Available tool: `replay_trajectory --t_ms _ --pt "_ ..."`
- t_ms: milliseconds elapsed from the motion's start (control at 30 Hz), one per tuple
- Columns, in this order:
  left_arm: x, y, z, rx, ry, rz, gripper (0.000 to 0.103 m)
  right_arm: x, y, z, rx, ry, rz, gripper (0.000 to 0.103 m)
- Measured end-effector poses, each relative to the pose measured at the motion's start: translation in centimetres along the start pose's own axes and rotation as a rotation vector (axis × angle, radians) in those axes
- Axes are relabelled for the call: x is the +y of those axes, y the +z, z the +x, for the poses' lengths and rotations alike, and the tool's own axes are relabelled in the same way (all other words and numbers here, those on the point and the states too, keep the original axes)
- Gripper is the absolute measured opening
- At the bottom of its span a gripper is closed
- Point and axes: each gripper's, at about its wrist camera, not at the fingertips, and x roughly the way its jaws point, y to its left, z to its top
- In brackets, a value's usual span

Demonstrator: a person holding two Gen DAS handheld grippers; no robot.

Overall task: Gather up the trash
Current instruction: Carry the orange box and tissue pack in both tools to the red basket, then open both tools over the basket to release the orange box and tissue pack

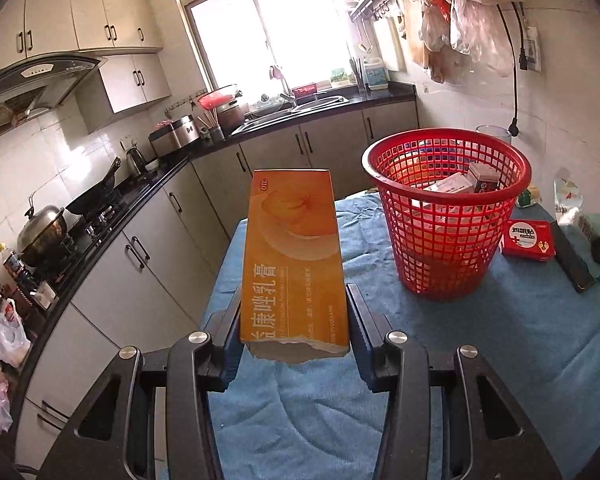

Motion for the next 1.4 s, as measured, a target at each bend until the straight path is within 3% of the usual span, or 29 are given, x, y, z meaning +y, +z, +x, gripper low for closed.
replay_trajectory --t_ms 333,1033,1400 --pt "0.0 1.6 0.9 0.007 -0.009 0.025 0.045 0.4 2.0 1.6 0.001 -0.008 -0.011 0.042" --pt "-3.3 8.3 0.8 -0.101 0.071 0.153 0.045 -0.2 8.2 3.4 -0.051 -0.008 0.005 0.043" --pt "-4.8 11.6 3.1 -0.101 0.034 0.14 0.045 -1.9 10.4 5.2 -0.061 -0.018 0.036 0.043"
